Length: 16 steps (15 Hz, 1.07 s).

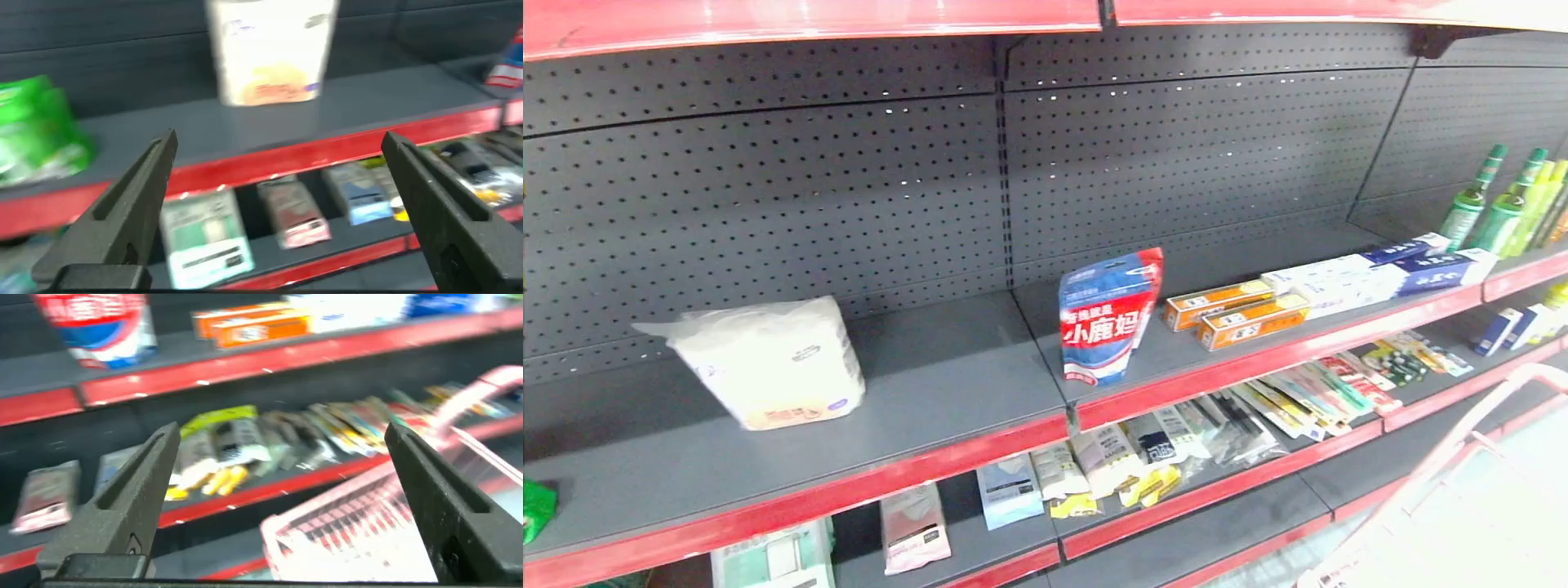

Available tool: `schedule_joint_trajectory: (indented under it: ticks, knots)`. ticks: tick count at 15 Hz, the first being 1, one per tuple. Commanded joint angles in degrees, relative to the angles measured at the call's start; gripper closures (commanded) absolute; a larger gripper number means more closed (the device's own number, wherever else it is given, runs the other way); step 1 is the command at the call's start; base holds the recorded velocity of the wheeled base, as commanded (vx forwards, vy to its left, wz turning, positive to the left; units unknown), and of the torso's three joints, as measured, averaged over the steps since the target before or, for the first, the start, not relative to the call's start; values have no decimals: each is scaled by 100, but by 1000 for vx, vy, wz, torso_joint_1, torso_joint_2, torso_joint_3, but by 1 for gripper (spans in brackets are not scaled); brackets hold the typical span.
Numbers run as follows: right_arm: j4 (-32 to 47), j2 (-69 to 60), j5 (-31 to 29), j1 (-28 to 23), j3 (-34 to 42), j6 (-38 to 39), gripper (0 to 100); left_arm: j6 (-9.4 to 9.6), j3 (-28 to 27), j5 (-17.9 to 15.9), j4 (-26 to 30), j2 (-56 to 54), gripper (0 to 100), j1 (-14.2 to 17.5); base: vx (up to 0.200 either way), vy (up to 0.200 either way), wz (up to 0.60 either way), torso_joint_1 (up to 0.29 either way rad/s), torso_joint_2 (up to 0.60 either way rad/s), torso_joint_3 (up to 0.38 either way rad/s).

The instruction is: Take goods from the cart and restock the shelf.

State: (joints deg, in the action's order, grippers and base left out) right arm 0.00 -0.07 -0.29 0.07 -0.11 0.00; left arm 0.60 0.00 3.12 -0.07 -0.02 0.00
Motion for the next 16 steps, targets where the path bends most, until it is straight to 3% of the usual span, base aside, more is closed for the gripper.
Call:
schedule_joint_trajectory:
  ticks: [1,6,15,16]
  knots:
    - [0,7,-6,1,-7,0,0,2,0,4,-1,2,0,0,0,0,-600,-2,2,7]
    - [0,7,3,1,2,0,0,2,0,4,-1,2,0,0,0,0,-600,3,5,0]
    - [-18,157,-6,19,-7,176,0,-7,0,4,-1,2,0,0,0,0,0,0,0,0]
    - [-88,860,126,177,-701,457,0,2,0,4,-1,2,0,0,0,0,0,0,0,0]
